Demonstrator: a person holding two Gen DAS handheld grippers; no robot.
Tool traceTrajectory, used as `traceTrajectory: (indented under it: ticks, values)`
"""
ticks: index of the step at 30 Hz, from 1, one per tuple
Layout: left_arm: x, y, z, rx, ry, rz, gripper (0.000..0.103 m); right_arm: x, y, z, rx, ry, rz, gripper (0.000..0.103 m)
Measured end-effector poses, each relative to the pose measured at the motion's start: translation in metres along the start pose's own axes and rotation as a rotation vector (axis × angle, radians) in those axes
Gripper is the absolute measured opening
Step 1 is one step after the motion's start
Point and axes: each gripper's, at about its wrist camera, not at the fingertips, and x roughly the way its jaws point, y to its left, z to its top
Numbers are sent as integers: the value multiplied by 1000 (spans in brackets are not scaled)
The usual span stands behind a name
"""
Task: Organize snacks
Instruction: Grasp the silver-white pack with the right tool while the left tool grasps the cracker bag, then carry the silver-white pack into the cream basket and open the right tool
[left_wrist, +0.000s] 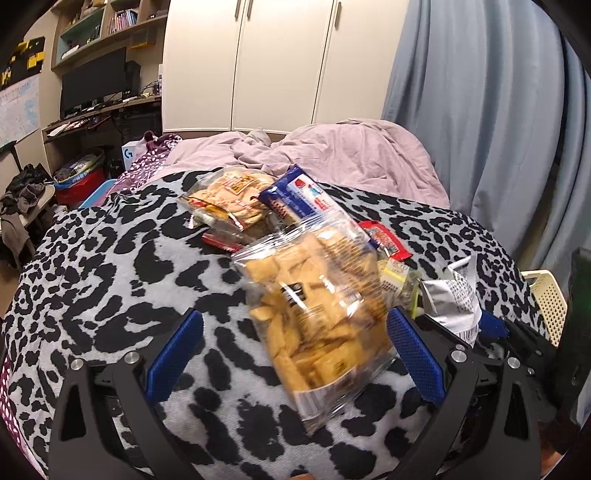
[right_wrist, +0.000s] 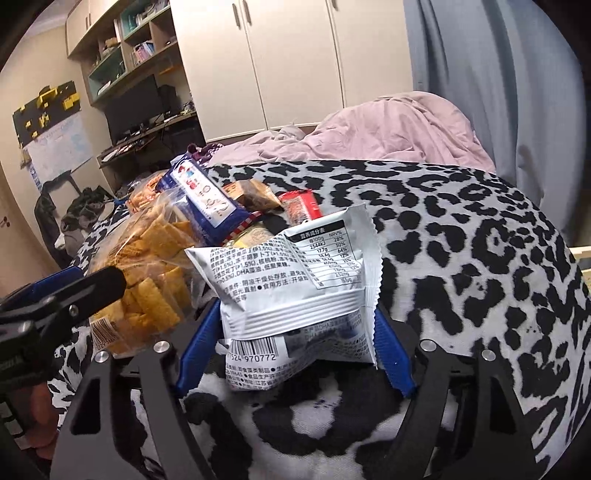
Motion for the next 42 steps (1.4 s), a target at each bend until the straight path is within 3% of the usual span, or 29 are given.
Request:
traceTrajectory:
  ticks: [10,19,42]
  values:
    - [13,-20,7,-4,14,-9,98,-26,-30,-4,68,-77,-68,78]
    - [38,-17,3,-71,68,4,98,-32,-49,-11,108,-75,-90,78]
    - [15,-20,0,-74,-3,-82,84,-40,-54,-15,120,-108,-128,78]
